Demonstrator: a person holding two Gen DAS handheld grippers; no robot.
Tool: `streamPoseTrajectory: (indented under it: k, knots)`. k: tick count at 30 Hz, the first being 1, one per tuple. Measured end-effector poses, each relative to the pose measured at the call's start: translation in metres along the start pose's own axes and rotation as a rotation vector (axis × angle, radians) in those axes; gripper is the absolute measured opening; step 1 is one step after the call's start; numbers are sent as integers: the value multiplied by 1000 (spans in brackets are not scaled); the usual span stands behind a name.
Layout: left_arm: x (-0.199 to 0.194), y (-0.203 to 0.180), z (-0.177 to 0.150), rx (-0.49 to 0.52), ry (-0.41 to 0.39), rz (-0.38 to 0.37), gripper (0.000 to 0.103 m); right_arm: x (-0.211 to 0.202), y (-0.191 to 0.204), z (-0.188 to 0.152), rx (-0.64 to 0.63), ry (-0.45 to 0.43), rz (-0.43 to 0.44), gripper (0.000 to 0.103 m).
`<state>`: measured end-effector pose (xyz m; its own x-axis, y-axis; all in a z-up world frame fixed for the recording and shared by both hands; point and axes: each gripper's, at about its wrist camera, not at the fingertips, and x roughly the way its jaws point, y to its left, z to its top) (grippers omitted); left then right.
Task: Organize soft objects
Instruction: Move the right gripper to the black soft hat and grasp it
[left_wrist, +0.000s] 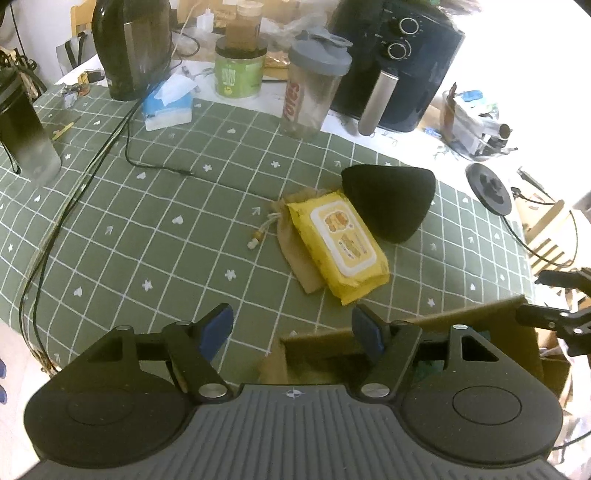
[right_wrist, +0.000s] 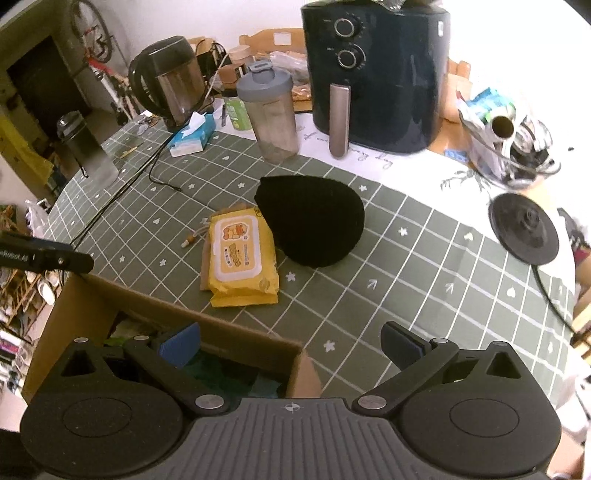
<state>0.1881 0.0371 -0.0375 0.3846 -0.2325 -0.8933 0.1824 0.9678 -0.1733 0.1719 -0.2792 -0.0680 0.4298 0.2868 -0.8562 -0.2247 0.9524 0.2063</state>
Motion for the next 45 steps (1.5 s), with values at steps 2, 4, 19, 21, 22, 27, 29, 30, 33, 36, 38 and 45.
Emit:
streamPoseTrajectory:
  k: [2,4,19,21,22,27,29,30,33,36,38,45]
  knots:
    - [2,1,3,0,0,1,70,-1,-2,5,-25,-4,0,103]
    - [3,2,6,1,0,-1,70,-1,-6,10,-56,-10,0,103]
    - [7,14,-2,-53,12,-8,70,47,-29,52,-249,-26,-34,103]
    - [5,18,-3,-72,9,-3,70,59,-33,57,-254,-29,-34,103]
    - [3,20,-3,-81,4,-4,70,67,-35,59,-256,-28,-33,103]
    - [-7,26,-6,-108,-23,-1,70,100,-42,69,-261,-19,-24,103]
    - [-11,29,-7,-123,-33,1,70,114,-44,72,-265,-14,-24,103]
    - [-13,31,-8,-130,-38,4,70,119,-45,73,-265,-10,-24,103]
    - [-17,36,-10,-151,-43,15,70,135,-47,77,-256,-4,-6,103]
    - [-20,41,-14,-172,-45,27,70,148,-48,80,-251,-12,17,103]
    - [-21,44,-17,-185,-43,36,70,157,-48,81,-246,-18,21,103]
    - [-26,53,-26,-215,-37,56,70,172,-49,84,-234,-74,58,103]
